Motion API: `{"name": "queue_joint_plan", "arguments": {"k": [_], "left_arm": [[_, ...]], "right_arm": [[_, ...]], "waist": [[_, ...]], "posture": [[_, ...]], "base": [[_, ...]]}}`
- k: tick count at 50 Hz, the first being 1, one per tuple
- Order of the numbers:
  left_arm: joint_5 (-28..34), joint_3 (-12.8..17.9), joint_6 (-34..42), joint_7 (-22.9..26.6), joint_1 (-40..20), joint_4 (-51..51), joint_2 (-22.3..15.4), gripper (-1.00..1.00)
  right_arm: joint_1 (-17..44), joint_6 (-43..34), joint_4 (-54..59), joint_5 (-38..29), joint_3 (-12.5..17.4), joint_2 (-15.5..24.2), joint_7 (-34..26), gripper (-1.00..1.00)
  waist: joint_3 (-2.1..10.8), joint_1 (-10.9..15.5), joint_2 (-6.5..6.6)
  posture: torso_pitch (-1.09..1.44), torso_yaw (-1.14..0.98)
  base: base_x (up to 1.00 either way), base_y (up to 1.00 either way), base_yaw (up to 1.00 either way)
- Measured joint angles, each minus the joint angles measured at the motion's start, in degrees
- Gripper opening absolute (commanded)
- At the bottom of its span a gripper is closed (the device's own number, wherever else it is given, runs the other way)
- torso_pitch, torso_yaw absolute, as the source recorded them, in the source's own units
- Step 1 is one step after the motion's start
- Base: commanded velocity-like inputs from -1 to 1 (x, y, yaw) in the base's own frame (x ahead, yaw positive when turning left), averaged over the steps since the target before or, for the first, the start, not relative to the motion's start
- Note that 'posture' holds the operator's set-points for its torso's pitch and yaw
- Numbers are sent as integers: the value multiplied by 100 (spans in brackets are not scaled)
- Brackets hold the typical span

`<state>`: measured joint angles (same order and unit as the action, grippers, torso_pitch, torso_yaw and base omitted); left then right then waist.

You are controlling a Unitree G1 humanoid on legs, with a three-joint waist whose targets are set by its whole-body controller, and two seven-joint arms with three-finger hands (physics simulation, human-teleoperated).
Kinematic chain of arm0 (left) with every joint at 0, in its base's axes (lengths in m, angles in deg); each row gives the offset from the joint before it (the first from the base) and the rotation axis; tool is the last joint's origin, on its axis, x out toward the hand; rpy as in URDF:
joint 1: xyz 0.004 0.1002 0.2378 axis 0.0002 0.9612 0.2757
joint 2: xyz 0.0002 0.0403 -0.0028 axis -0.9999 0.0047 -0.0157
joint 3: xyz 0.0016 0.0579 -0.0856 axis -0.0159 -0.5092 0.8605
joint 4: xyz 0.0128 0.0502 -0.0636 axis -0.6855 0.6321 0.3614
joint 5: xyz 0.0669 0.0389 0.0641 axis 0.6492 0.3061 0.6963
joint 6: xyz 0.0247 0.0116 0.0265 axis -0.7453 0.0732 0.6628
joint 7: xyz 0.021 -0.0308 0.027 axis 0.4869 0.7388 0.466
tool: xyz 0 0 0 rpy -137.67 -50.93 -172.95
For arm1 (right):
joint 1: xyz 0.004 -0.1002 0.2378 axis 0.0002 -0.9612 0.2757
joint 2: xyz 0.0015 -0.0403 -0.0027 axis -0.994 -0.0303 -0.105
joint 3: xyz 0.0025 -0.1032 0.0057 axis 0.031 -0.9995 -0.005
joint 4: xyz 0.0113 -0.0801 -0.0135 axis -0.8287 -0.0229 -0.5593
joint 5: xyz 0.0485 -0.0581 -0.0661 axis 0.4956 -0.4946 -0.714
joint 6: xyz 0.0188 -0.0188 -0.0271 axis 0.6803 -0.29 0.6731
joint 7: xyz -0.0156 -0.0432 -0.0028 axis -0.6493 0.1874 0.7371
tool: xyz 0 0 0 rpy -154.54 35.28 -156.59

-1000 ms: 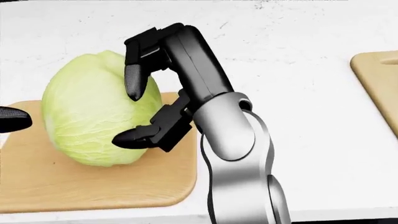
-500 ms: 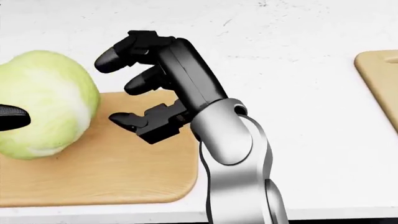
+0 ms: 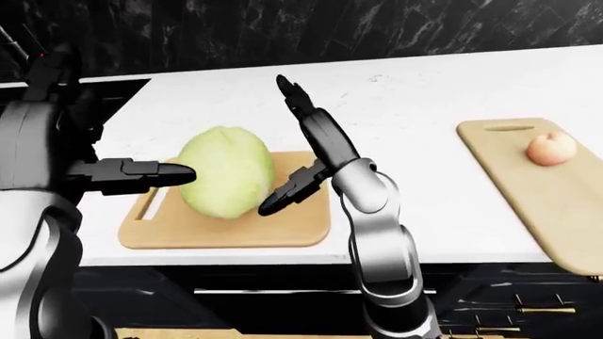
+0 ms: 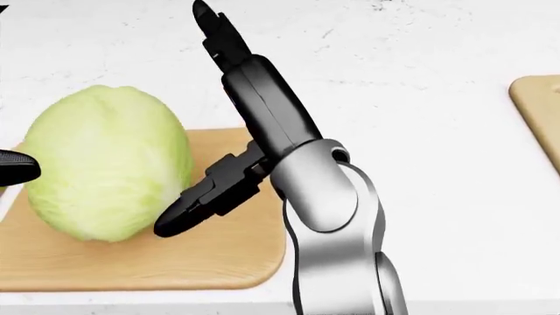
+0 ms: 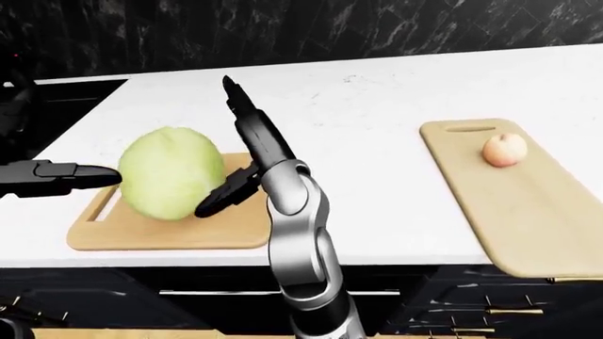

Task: Place the apricot and the cabbage on separate cutting boards.

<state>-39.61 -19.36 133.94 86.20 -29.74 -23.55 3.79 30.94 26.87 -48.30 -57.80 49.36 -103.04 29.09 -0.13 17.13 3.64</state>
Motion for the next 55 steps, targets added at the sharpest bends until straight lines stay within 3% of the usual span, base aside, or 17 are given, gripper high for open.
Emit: {"name": "queue_joint_plan", "arguments": {"k": [7,18,34,46,55], "left_arm": [[-11,20,65,25,-49,-12,-43,100],[-57,100,449,113,-412,-115,-359,100],[32,38,1219,398,-1079,-363,-926,100],[211,-64,1678,672,-1410,-560,-1166,100],[312,67,1863,1073,-1687,-592,-1795,100]], "right_arm": [[73,-75,-30,59,48,38,-27,100],[619,-506,-255,354,435,345,54,100],[1548,-1446,-927,1212,1131,1325,454,100],[1839,-1965,-1390,1785,1337,1938,677,100],[2299,-2336,-1583,2059,1527,2427,744,100]], "waist": [[-6,6,-6],[-29,25,-8],[-114,53,-27],[-173,62,-64],[-232,59,-72]], "posture": [[0,25],[0,25],[0,25],[0,25],[0,25]], "base": [[0,0,0],[0,0,0],[0,0,0],[0,0,0],[0,0,0]]}}
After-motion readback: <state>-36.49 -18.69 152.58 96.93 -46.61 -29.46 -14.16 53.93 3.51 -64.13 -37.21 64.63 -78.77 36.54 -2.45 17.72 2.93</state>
